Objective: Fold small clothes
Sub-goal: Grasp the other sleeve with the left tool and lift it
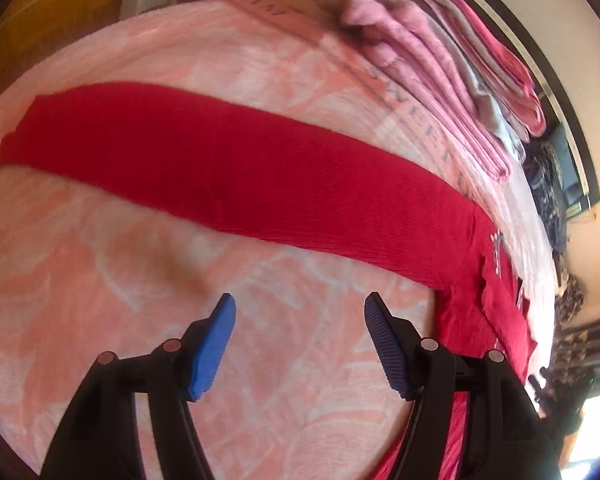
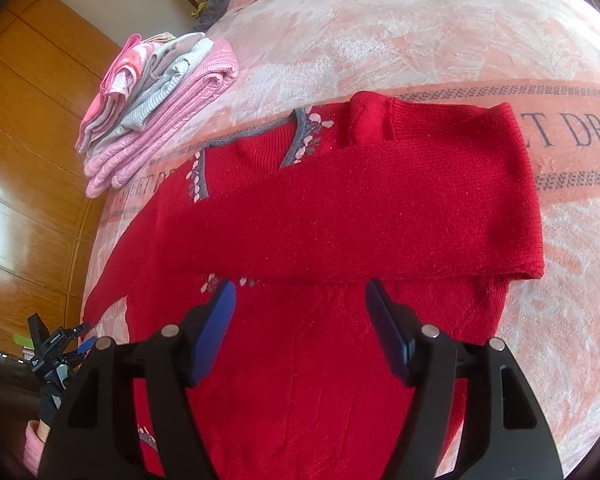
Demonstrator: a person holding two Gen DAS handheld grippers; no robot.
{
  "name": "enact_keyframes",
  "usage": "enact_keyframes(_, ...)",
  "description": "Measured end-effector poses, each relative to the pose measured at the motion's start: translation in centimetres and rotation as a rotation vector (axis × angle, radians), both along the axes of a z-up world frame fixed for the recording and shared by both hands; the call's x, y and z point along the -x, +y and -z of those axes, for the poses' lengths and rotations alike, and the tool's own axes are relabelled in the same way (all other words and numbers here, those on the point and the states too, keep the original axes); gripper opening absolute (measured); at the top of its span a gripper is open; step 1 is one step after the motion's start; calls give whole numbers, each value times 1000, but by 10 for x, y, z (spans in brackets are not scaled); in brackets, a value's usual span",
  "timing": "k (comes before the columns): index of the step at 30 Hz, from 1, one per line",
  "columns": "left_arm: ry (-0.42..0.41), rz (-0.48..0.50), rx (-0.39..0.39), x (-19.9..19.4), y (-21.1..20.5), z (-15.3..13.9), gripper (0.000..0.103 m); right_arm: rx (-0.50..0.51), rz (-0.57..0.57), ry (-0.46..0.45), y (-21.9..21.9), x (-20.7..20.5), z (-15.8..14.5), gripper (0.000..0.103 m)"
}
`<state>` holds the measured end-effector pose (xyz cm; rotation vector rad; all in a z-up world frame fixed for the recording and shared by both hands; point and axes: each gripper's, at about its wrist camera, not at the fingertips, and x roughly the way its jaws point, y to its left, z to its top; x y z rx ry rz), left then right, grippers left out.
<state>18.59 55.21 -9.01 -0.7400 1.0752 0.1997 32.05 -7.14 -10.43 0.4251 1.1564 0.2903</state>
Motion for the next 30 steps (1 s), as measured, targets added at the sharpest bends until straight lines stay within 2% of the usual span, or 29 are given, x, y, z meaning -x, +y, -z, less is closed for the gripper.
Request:
enact_keyframes(3, -23, -117, 73, 8, 36, 12, 67, 38, -26, -4, 16, 3, -1, 67)
enact_keyframes(6, -67, -177, 112, 4, 63, 17, 67, 66, -51, -14, 31, 3, -1, 67)
enact_keyframes(11, -127, -286, 190, -3, 100, 34, 67, 54, -64, -7, 47, -2, 8, 67)
enact_keyframes(17, -189, -312, 101, -19, 108, 26, 64, 65, -89, 1, 56, -2, 18, 67)
enact_keyframes(19, -201, -310, 65, -21, 105, 23, 50, 61, -85, 3, 53, -1, 20, 67)
enact_keyframes(22, -218, -287, 27, -24, 99, 18, 37, 56, -72, 1, 45, 1, 21, 67)
enact_keyframes(25, -250, -260, -23, -27, 88, 7, 28, 49, -54, -4, 35, 2, 19, 67)
enact_keyframes(30, -308, -186, -78, -40, 57, -13, 24, 39, -26, -6, 18, 4, 18, 67)
